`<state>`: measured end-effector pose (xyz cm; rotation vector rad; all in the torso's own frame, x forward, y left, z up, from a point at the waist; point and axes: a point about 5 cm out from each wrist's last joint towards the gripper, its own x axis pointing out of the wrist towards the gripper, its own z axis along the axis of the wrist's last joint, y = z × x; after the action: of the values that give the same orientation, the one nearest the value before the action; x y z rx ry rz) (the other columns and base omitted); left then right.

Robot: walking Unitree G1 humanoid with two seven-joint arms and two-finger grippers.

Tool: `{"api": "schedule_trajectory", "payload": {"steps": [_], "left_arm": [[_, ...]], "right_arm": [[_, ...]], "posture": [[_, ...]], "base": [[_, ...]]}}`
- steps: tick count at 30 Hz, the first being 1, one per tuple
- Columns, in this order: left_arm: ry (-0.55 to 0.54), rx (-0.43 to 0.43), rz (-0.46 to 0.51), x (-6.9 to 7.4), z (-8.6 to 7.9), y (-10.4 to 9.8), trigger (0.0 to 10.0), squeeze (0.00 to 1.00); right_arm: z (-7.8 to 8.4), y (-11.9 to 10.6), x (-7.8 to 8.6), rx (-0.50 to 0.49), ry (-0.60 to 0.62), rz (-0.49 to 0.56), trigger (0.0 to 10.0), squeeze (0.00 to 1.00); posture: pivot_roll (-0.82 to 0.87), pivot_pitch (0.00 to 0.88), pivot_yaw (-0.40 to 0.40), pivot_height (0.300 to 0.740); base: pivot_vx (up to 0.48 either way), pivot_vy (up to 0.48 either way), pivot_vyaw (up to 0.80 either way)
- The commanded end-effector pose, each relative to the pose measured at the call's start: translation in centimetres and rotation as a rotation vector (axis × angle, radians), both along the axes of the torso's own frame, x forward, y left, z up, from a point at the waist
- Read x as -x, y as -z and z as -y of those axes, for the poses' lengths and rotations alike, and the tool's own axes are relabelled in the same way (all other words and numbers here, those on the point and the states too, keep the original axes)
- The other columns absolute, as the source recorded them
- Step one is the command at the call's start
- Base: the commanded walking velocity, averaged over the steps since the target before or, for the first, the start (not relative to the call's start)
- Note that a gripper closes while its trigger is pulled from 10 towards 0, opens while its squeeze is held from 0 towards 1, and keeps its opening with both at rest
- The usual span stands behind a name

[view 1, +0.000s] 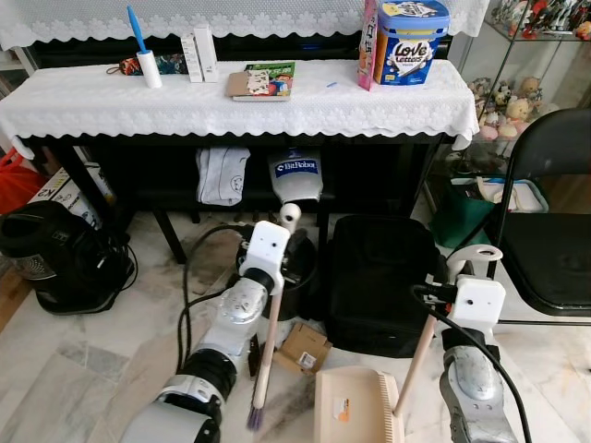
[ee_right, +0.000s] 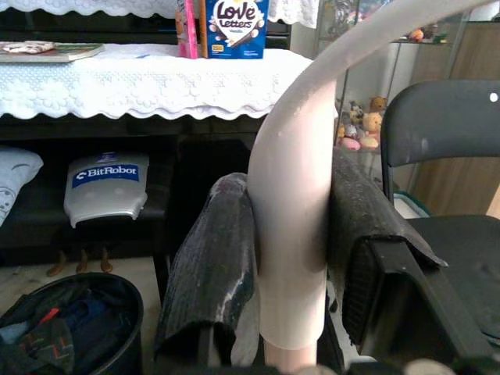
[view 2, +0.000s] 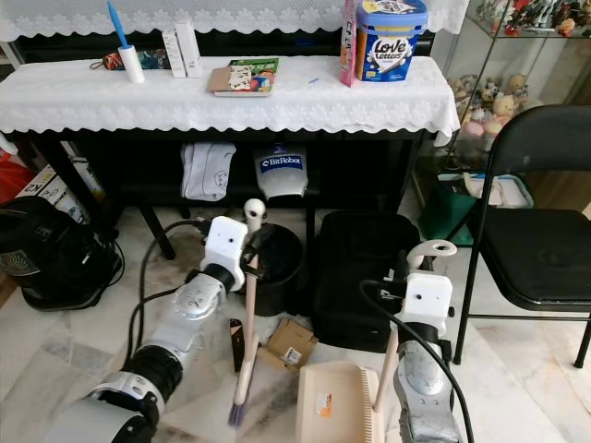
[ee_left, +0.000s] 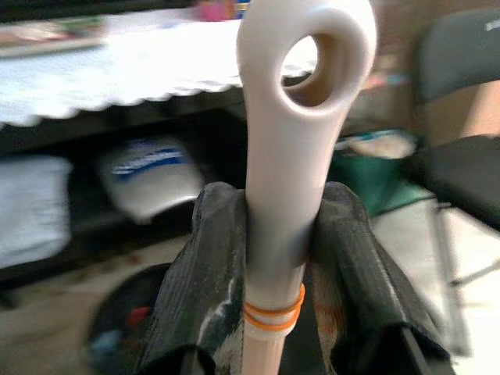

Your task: Sweep floor

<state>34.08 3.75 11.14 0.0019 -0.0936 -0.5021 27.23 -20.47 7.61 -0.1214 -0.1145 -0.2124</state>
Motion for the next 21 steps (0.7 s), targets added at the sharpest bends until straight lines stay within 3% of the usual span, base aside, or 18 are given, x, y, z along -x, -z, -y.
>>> {"api": "schedule_trajectory", "payload": {"steps": [1, 6, 8, 9, 15, 18, 21], "left_arm": [[0.092, 0.12, -0.025, 0.0, 1.3, -1.0, 10.0, 0.0], [0.257, 0.182, -0.059, 0.4, 1.4, -1.4, 10.0, 0.0], [0.336, 0.176, -0.045, 0.6, 0.4, -1.8, 10.0, 0.0], [0.384, 0.165, -0.018, 0.7, -1.0, -2.8, 10.0, 0.0], [0.377, 0.164, 0.028, 0.4, -2.9, -4.4, 10.0, 0.0], [0.258, 0.147, 0.112, -0.7, -4.9, -6.3, 10.0, 0.0], [0.233, 0.149, 0.14, -1.0, -5.7, -7.1, 10.0, 0.0]], "right_arm": [[0.1, -1.0, -0.2, 0.0, 0.006, 0.044, 10.0, 0.0], [0.1, -1.0, -0.3, 0.0, 0.004, 0.043, 10.0, 0.0], [0.0, -1.0, -0.4, -0.003, -0.001, 0.041, 10.0, 0.0], [-0.2, -0.8, -0.5, -0.007, -0.008, 0.035, 10.0, 0.0], [-0.5, -0.7, -0.7, -0.012, -0.018, 0.032, 10.0, 0.0], [-0.8, -0.8, -0.9, -0.015, -0.025, 0.034, 10.0, 0.0], [-0.8, -0.8, -1.0, -0.015, -0.025, 0.036, 10.0, 0.0]], "posture": [[-0.15, 0.0, 0.029, 0.74], [-0.14, 0.0, 0.029, 0.74], [-0.13, 0.0, 0.028, 0.74], [-0.11, 0.0, 0.025, 0.74], [-0.1, 0.0, 0.024, 0.74], [-0.1, 0.0, 0.025, 0.74], [-0.1, 0.0, 0.026, 0.74]], "base": [[0.0, 0.0, 0.0], [0.0, 0.0, 0.0], [0.0, 0.0, 0.0], [0.0, 0.0, 0.0], [0.0, 0.0, 0.0], [0.0, 0.0, 0.0], [0.0, 0.0, 0.0]]}}
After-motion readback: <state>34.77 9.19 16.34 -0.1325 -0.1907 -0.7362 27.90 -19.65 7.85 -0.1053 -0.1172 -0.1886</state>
